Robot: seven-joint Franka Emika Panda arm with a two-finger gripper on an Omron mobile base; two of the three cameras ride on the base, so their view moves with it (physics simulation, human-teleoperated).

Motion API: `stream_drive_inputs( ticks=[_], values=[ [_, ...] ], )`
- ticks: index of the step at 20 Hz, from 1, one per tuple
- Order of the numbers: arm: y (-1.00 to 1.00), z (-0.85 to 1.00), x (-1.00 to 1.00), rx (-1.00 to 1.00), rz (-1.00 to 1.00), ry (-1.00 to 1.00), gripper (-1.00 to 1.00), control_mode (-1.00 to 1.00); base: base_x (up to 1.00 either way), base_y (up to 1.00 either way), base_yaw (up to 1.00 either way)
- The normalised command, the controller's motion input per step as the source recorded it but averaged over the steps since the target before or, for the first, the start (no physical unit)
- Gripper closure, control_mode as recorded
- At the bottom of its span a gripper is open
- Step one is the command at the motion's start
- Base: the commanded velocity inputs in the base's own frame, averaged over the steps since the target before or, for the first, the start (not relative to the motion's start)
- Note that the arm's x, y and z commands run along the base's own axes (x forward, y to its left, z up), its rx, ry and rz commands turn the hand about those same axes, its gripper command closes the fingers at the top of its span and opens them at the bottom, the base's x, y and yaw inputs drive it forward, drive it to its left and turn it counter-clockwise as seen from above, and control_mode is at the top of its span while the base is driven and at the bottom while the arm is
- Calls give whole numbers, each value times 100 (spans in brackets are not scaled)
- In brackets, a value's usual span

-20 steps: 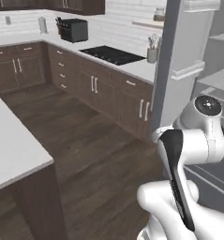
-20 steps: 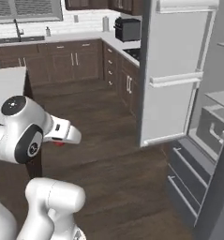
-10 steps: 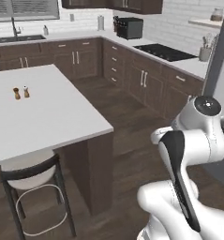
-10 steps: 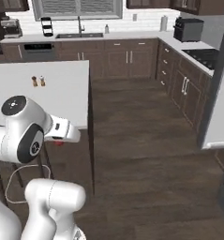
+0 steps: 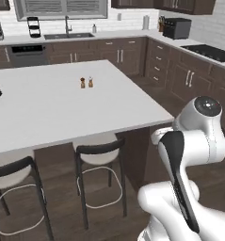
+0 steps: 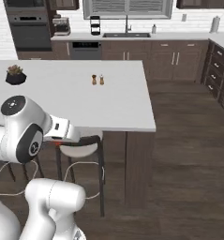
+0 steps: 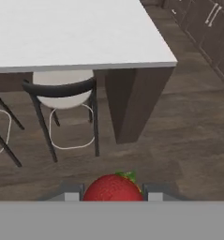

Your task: Take the strawberry from the fridge and place it on top of the pancake, located on the dining counter.

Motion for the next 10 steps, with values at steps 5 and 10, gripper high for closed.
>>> stream_drive_inputs(
  ticks=[5,10],
  values=[
    [0,0,0,0,0,0,100,100,0,100,29],
    [0,0,0,0,0,0,100,100,8,100,27]
  ],
)
